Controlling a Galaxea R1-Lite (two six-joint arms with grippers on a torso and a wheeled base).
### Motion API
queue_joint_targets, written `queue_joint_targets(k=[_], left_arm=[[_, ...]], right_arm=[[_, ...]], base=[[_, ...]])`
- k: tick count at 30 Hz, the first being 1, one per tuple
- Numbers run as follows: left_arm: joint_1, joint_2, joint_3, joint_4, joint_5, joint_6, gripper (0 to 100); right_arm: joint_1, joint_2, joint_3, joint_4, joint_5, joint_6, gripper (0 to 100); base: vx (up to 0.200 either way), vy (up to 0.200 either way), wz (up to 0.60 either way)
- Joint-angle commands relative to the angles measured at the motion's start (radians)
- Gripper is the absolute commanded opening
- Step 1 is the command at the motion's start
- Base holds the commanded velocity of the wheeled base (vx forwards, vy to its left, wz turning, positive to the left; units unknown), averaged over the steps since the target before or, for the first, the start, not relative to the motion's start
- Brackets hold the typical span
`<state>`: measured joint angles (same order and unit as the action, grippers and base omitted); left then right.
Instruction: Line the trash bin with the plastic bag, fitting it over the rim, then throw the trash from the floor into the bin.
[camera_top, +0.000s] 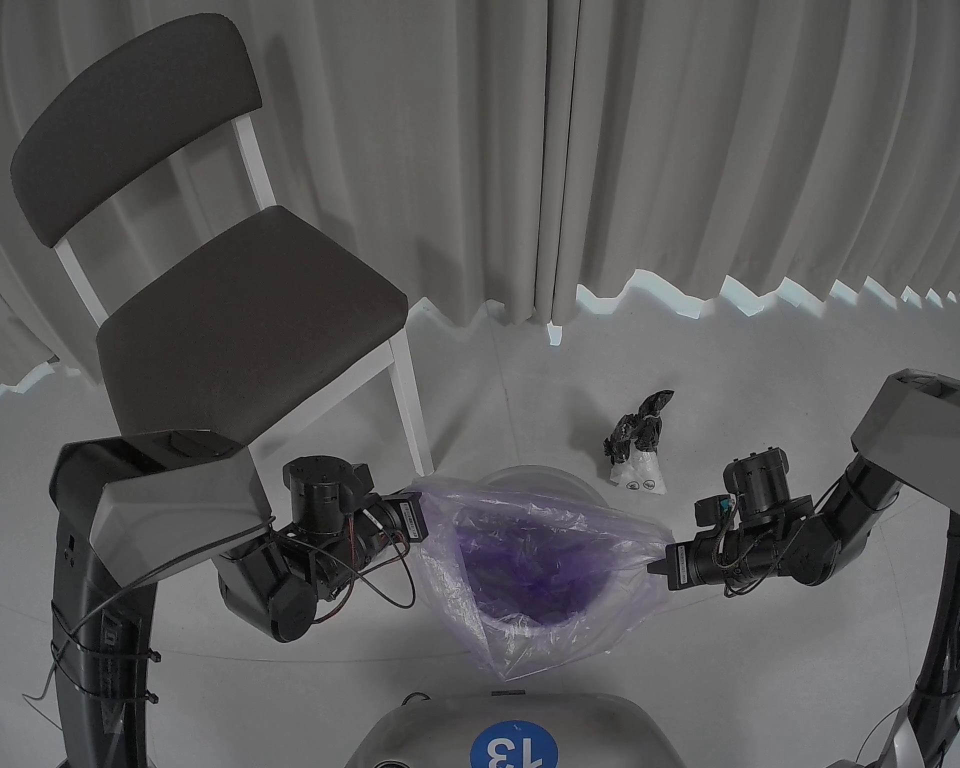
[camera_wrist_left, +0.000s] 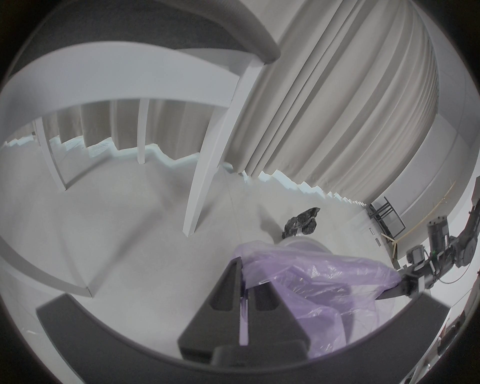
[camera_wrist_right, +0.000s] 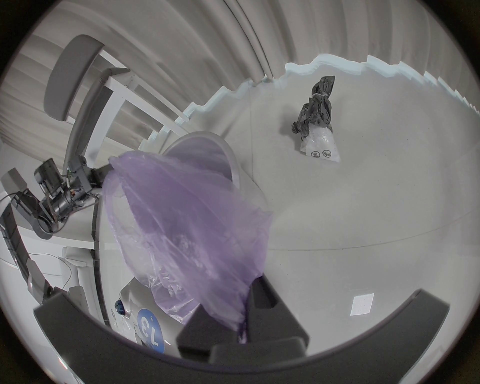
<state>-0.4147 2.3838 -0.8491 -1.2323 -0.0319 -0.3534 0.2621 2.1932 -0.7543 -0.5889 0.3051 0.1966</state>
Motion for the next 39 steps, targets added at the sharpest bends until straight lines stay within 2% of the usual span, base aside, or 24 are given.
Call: queue_joint_targets(k=[1, 10, 21, 30, 39], left_arm=[[0.004, 0.041, -0.008, 0.001, 0.0, 0.004, 0], [0.053, 0.057, -0.01, -0.004, -0.008, 0.021, 0], [0.019, 0.071, -0.045, -0.007, 0.004, 0.011, 0], [0.005, 0.069, -0.053, -0.039, 0.029, 0.008, 0], [0.005, 0.071, -0.042, -0.038, 0.029, 0.01, 0]], right_arm=[[-0.001, -0.016, 0.004, -0.002, 0.0, 0.0, 0], [0.031, -0.02, 0.015, -0.003, -0.004, -0.002, 0], [0.003, -0.007, 0.0, -0.005, -0.003, 0.0, 0], [-0.02, 0.072, -0.01, -0.118, -0.001, 0.001, 0], [-0.017, 0.076, -0.013, -0.114, -0.006, 0.014, 0]], base=[[0.0, 0.0, 0.0], [0.0, 0.0, 0.0], [0.0, 0.0, 0.0], [0.0, 0.0, 0.0], [0.0, 0.0, 0.0]])
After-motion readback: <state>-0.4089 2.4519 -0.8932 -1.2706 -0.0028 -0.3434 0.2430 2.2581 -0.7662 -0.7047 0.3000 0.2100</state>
